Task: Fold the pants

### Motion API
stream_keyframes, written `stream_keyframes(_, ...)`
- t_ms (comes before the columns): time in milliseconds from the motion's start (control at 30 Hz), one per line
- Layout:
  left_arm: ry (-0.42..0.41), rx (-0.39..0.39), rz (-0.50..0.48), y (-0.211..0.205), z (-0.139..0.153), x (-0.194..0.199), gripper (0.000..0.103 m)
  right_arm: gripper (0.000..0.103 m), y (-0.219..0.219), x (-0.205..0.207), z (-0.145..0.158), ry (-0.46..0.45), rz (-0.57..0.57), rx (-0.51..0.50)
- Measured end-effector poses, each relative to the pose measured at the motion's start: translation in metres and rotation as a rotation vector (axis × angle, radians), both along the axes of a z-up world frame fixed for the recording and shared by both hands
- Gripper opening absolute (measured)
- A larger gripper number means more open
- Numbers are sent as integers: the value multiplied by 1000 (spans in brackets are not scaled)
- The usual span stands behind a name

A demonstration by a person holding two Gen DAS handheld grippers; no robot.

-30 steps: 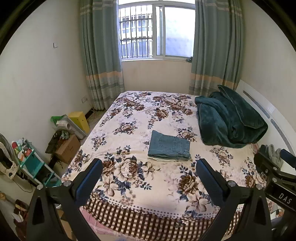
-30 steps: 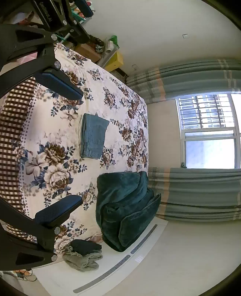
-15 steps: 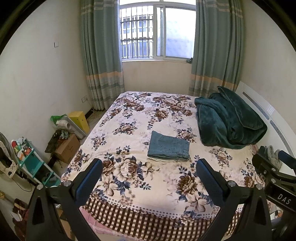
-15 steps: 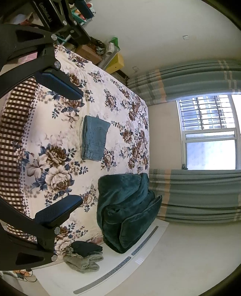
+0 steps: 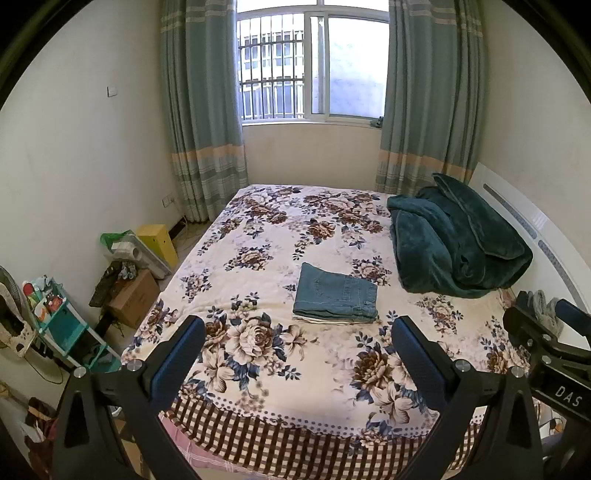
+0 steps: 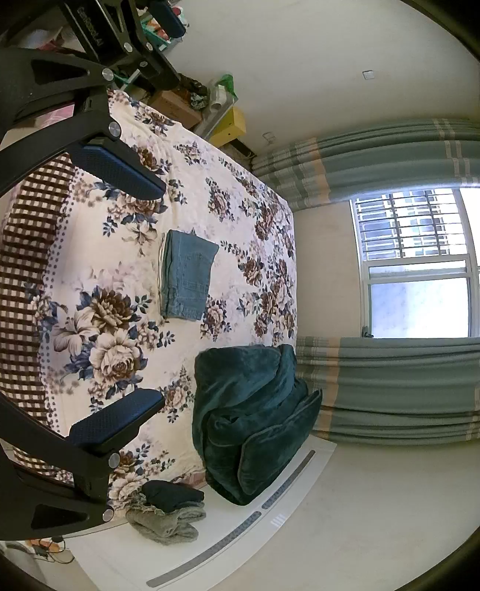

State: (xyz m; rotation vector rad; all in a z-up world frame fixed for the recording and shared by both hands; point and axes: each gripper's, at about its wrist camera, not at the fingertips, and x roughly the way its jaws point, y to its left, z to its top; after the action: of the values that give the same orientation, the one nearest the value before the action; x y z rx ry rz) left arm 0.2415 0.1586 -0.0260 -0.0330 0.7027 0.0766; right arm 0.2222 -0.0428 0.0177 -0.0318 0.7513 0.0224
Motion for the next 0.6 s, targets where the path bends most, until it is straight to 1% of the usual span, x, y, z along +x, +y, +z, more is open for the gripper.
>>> stream_keyframes(167,-1,0,4,-4,4,2,103,103,0,0,-1,0,1,1)
stream_keyframes(600,-3,2,5,-4,3,1,103,103,-2,0,-1,-2,2,1)
